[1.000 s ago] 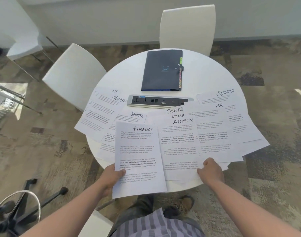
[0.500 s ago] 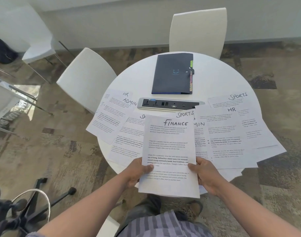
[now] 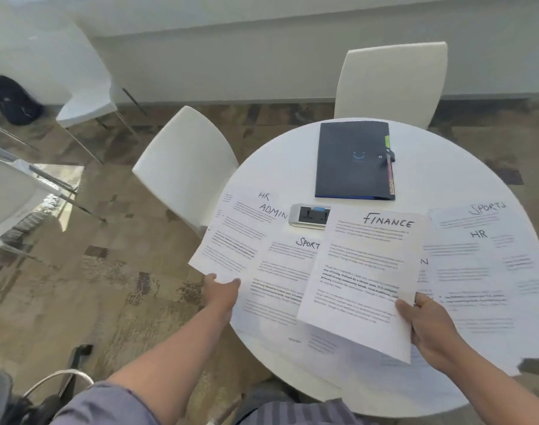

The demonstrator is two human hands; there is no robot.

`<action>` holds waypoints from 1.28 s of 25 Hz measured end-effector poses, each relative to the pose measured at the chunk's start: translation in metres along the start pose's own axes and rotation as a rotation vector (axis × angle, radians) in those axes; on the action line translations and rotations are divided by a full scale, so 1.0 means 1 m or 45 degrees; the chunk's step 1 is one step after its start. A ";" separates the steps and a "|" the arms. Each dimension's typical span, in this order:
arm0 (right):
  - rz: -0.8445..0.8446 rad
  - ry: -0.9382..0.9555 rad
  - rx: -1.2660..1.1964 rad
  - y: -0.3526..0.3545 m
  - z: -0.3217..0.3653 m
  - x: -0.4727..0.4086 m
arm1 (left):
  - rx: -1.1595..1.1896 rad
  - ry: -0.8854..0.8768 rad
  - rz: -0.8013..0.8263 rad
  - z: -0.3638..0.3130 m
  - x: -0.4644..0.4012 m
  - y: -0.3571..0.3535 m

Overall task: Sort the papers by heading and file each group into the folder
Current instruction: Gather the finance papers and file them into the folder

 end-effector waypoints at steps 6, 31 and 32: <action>-0.105 -0.024 -0.025 -0.069 0.018 -0.015 | 0.248 0.247 -0.085 -0.001 -0.101 0.029; -0.271 -0.055 -0.024 -0.081 0.032 -0.021 | 0.631 0.468 0.065 -0.046 -0.208 -0.022; -0.275 -0.055 -0.022 -0.081 0.032 -0.020 | 0.617 0.440 0.062 -0.057 -0.209 -0.025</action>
Point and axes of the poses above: each hand's wrist, its own x-axis away from the middle knuckle, its own y-axis out of the back of the hand, z = x × y, the point moved 10 cm from there along -x, towards the middle knuckle, and after that the axes turned 4 degrees about -z, right-handed, at the moved point
